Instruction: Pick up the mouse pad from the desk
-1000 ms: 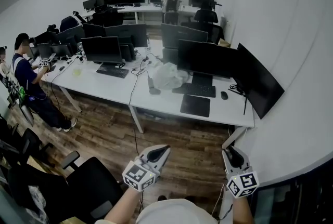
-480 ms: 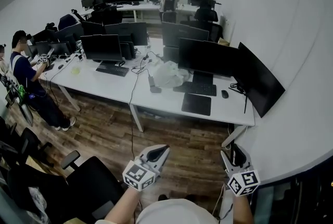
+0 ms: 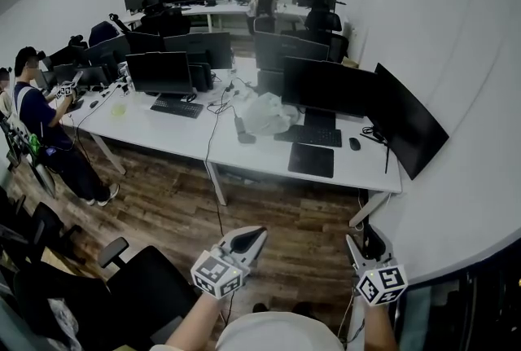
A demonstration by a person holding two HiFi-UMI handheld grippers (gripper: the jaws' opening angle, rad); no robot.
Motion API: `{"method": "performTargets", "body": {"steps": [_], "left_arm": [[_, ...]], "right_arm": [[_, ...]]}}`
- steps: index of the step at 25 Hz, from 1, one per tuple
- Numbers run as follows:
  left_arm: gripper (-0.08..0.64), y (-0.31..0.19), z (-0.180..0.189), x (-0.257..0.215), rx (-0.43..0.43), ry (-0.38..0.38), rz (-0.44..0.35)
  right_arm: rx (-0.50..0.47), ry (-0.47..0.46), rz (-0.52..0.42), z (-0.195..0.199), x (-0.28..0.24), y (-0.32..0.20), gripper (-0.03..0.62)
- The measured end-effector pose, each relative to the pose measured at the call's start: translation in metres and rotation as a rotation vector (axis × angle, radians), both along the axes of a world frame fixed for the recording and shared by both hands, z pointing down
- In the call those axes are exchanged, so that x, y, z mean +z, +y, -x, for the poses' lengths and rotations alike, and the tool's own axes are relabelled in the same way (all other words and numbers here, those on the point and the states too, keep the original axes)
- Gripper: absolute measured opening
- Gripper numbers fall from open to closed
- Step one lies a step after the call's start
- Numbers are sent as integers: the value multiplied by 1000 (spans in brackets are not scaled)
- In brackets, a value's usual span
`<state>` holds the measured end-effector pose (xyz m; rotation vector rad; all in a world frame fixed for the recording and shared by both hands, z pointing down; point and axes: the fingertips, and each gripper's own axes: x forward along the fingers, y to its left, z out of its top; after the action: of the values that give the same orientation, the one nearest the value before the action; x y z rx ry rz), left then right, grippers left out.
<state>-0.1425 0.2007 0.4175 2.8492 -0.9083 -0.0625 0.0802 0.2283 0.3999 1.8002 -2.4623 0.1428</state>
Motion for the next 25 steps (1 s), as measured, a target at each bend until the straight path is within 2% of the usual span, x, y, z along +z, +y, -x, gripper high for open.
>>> {"method": "performTargets", "body": {"steps": [13,19,25], "left_arm": [[17,-16,12,22,5,-10,36],[17,-44,8,21,-40,-6,9],[17,-84,-13,25,-58,-16,23]], "right_arm": [[61,-37,37,0,12,0,253],[43,-51,55,-8,24,-30,253],[18,-46,77,-27,34,-76,253]]}}
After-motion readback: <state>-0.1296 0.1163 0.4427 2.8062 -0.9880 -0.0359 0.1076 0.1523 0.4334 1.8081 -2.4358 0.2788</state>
